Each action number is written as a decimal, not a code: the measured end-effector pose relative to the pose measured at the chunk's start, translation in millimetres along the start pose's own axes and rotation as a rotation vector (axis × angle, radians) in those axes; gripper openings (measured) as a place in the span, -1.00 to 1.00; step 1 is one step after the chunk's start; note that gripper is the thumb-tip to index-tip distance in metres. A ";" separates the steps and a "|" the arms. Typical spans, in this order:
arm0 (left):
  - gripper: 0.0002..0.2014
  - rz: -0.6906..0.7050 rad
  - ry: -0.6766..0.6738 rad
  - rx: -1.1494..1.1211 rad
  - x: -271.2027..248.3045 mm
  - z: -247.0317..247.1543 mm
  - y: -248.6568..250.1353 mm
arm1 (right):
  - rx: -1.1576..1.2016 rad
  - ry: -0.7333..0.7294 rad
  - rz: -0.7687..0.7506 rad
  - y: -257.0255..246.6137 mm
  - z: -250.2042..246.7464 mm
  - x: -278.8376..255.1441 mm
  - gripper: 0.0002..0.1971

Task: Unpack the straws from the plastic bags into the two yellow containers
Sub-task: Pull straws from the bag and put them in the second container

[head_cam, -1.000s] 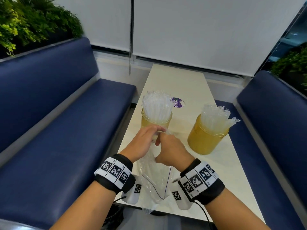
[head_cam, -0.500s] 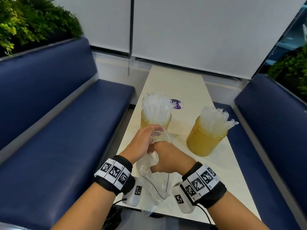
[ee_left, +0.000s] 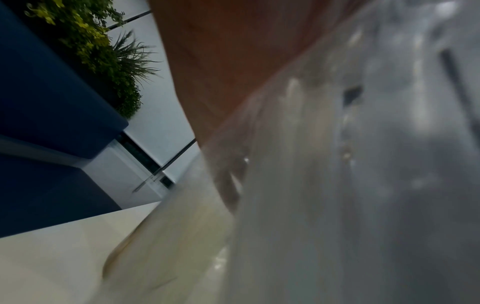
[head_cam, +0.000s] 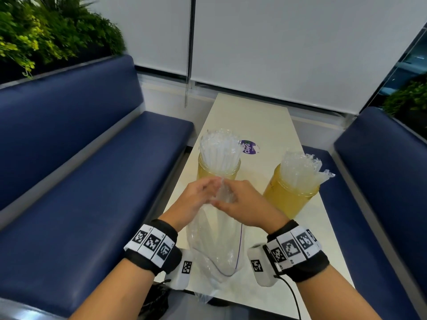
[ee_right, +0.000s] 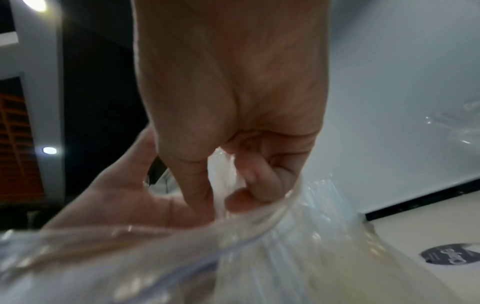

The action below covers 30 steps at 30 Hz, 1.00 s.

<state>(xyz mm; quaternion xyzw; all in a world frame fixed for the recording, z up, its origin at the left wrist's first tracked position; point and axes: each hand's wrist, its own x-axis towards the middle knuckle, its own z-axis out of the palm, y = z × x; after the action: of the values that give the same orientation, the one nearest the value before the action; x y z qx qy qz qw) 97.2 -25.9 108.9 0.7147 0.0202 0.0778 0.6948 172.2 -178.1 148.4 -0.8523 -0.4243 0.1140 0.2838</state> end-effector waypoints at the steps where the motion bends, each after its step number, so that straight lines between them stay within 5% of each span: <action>1: -0.25 0.011 -0.037 0.020 -1.9 -0.5 -1.4 | 0.039 0.049 -0.003 -2.6 -6.7 0.0 -0.82; 5: -0.19 -0.033 -0.112 0.190 -8.3 5.1 0.5 | 0.183 0.175 -0.040 -20.6 -30.8 2.7 -0.90; 8: -0.46 -0.030 -0.037 0.293 -7.9 16.9 7.9 | 0.248 0.190 -0.117 -38.0 -39.3 5.1 -0.89; 10: -0.69 0.013 -0.021 0.277 -3.9 20.5 10.7 | 0.297 0.230 -0.138 -42.8 -39.4 8.5 -0.81; 14: -0.73 0.175 0.062 0.248 -1.9 30.2 17.8 | 0.396 0.345 -0.054 -35.2 -22.9 13.4 -0.54; 16: -0.74 0.234 0.135 0.284 0.7 36.4 18.3 | 0.310 0.376 -0.055 -33.0 -7.6 10.5 -0.59; 20: -0.69 0.139 0.144 0.301 3.1 36.0 6.2 | 0.159 0.476 -0.062 -34.6 1.3 8.1 -0.62; 25: -0.55 -0.010 0.114 0.363 2.5 31.3 0.9 | 0.306 0.610 -0.101 -40.6 -59.0 3.8 -0.72; 30: -0.61 0.049 0.168 0.417 6.8 32.1 -5.1 | 0.332 0.977 -0.114 -15.3 -147.7 -1.5 -0.72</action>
<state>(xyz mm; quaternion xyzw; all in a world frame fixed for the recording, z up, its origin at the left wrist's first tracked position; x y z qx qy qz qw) 108.8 -56.5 103.6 0.8341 0.0762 0.1483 0.5259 225.5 -229.1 277.2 -0.7253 -0.2642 -0.2470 0.5858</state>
